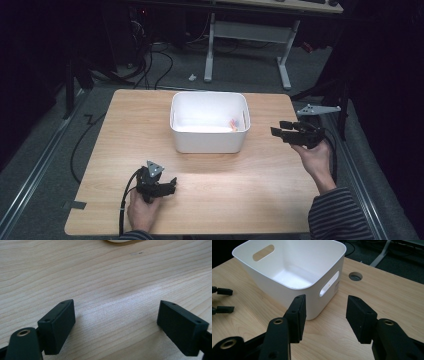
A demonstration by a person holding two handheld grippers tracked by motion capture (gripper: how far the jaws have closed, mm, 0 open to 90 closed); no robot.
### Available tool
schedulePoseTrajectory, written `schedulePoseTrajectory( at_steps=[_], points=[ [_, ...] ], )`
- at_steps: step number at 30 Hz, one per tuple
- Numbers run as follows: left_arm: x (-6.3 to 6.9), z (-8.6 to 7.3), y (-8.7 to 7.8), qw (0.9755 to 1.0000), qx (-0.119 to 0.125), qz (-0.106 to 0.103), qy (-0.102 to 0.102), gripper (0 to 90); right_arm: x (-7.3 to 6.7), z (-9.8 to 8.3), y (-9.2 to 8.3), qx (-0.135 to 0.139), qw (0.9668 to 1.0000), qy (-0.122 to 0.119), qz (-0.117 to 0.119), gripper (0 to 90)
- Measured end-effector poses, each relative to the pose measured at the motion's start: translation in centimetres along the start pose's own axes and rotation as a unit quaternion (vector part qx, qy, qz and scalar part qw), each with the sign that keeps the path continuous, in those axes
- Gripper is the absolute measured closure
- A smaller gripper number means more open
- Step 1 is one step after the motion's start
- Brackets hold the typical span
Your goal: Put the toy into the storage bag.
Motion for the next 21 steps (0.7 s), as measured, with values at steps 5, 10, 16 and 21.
schedulePoseTrajectory(
  at_steps=[5, 10, 16, 21],
  points=[
    [0.0, 0.0, 0.0, 1.0, 0.0, 0.0, 0.0, 15.3, -0.3, -0.3, -1.9, 0.031, 0.9994, -0.007, -0.013, 52.1],
    [0.0, 0.0, 0.0, 1.0, 0.0, 0.0, 0.0, 15.3, -0.5, -1.1, -2.7, 0.039, 0.9991, -0.008, -0.014, 52.3],
    [0.0, 0.0, 0.0, 1.0, 0.0, 0.0, 0.0, 15.3, -0.6, -1.9, -3.8, 0.047, 0.9986, -0.007, -0.022, 52.2],
    [0.0, 0.0, 0.0, 1.0, 0.0, 0.0, 0.001, 15.3, -1.2, -2.5, -4.6, 0.055, 0.9983, -0.009, -0.016, 52.2]
  ],
)
Point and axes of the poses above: each handheld gripper's, and its own axes: y roughly forward along the jaws, z roughly out of its top, x roughly to its right, the point moved 9 cm from there along y, roughly forward along the jaws, and after that the axes turned 7 degrees about -x, right-handed, at the moved point
